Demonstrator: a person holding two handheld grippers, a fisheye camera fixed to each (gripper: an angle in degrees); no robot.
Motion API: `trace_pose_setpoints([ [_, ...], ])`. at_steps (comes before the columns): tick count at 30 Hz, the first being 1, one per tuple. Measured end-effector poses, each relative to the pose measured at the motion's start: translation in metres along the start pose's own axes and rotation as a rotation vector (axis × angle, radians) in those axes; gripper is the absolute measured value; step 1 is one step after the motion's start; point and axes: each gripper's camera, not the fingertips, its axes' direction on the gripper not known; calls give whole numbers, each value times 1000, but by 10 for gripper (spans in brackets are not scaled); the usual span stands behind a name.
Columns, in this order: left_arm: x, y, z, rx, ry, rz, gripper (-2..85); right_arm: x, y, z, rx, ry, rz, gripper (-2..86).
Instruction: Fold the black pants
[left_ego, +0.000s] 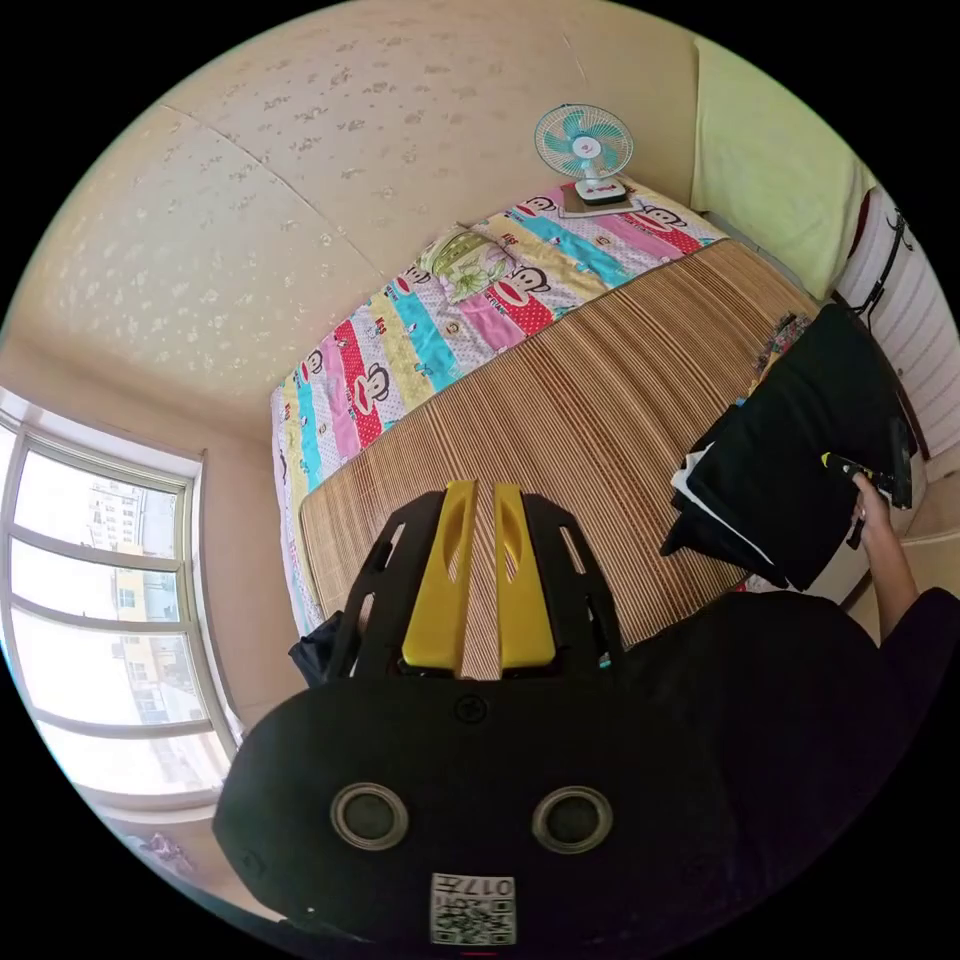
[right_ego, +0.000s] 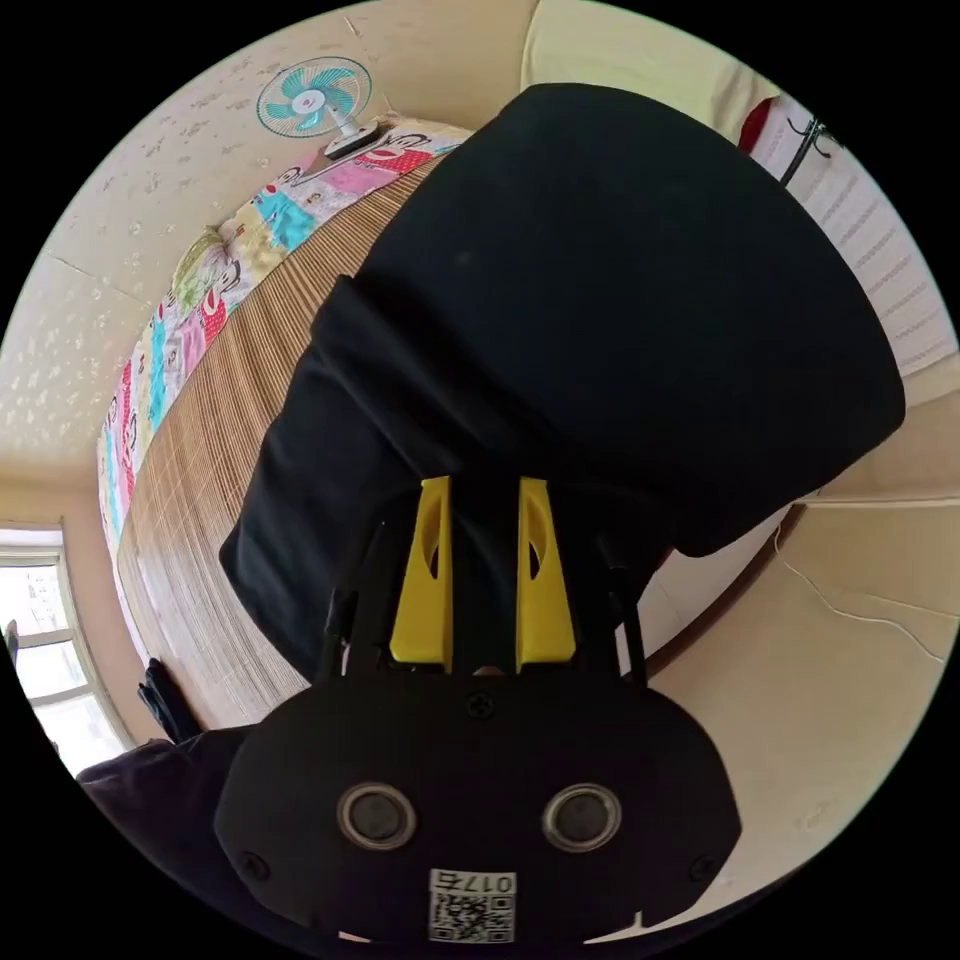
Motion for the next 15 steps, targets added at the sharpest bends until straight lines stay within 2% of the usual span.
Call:
trace_pose_setpoints([
  [2, -3, -2, 10, -13, -4, -2, 23, 1, -6, -9, 11, -83, -8, 37],
  [5, -14, 1, 26, -31, 19, -15, 22, -10, -2, -37, 139, -192, -199, 26],
  [7, -26, 6, 37, -16, 71, -14, 24, -9, 3, -63, 278, -512, -315, 22],
  [8, -29, 8, 38, -1, 95, -11, 25, -8, 3, -68, 309, -600, -321, 21],
  [10, -48, 17, 44, 69, 246, -14, 32, -13, -5, -83, 360, -836, -402, 19],
  [15, -92, 31, 56, 185, 517, 8, 94, -43, -16, -127, 469, -979, -622, 13],
])
